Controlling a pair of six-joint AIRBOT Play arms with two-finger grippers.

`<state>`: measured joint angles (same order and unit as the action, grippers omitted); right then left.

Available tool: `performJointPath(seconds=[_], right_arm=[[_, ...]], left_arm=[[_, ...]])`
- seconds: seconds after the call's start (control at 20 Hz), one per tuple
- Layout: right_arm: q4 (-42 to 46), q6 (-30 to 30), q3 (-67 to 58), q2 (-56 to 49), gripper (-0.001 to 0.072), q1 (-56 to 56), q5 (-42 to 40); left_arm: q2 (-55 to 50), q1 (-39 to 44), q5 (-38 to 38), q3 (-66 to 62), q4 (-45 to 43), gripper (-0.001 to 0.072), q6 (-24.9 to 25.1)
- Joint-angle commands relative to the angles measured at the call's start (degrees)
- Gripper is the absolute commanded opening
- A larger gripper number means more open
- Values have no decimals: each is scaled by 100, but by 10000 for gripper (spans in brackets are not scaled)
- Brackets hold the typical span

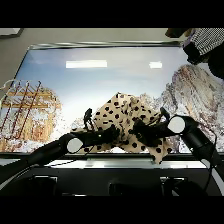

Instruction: Fold the clothes and pants, and hang the long-sleeved shirts on hangers.

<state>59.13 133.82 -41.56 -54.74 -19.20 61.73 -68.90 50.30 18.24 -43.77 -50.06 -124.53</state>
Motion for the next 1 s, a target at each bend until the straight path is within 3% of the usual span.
performJointPath(seconds=[0.0, 0.3, 0.45, 0.55, 0.6, 0.65, 0.7, 0.75, 0.8, 0.85, 0.9, 0.95], right_arm=[[-981, 232, 680, -26, 522, -4, -811], [-1781, 98, 688, -212, 521, -42, -1110], [-1862, 415, 688, -247, 515, -713, -1377], [-1821, 514, 688, -245, 311, -1091, -1650], [-1810, 505, 686, -229, 145, -1117, -1694], [-1722, 507, 688, -195, 34, -1117, -1711], [-1537, 514, 688, -136, 28, -1108, -1707], [-1375, 544, 688, -90, 28, -1054, -1539], [-1126, 627, 686, -37, 28, -973, -1259], [-807, 710, 686, 37, 28, -925, -1001], [-505, 804, 688, 116, 28, -909, -743], [-219, 857, 688, 201, 28, -909, -483]], left_arm=[[-4, 4, -146, 2, -4, 25, 9], [-55, 7, -181, 2, -7, 25, 24], [-83, 9, -181, 2, -7, 25, 26], [-83, 9, -181, 2, -9, 25, 26], [-83, 9, -181, 2, -9, 25, 63], [-83, 4, -179, 2, -9, 25, 214], [-76, -9, -166, 0, -9, 28, 501], [-76, -118, 31, -35, -7, 121, 822], [-76, -354, 452, -118, -7, 307, 1075], [-76, -706, 1001, -264, -7, 565, 1493], [-83, -1113, 1467, -459, -7, 611, 1985], [-98, -1582, 1812, -739, -7, 611, 2583]])
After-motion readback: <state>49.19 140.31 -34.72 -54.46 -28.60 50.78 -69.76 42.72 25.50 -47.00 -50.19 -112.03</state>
